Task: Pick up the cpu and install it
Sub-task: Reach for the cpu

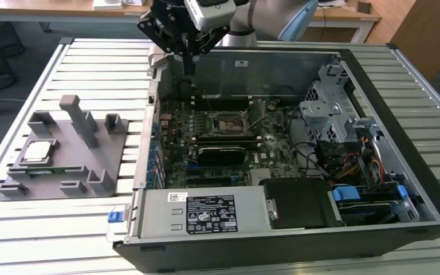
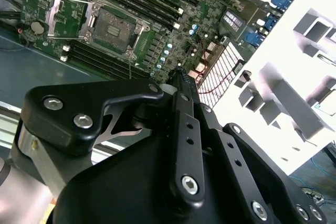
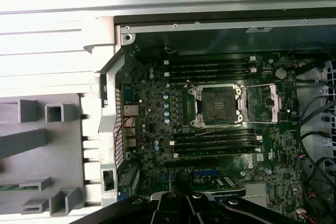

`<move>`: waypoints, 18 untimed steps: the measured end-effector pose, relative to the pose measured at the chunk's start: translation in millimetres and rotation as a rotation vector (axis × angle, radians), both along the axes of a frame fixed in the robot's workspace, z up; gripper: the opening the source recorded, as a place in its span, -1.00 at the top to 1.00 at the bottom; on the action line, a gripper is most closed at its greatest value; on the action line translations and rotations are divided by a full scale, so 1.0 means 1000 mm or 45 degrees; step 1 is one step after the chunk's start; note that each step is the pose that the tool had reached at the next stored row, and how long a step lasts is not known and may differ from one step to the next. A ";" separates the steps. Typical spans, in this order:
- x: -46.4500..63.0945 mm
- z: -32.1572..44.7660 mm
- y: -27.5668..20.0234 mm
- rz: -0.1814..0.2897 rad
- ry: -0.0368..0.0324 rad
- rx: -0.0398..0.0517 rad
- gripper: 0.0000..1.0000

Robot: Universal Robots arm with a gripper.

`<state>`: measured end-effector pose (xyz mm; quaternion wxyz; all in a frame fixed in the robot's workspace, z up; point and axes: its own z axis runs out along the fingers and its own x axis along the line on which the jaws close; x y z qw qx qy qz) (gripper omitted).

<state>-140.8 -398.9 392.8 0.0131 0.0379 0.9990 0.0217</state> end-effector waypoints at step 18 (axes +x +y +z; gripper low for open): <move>-0.013 -0.0007 0.0000 0.000 0.0000 0.000 0.79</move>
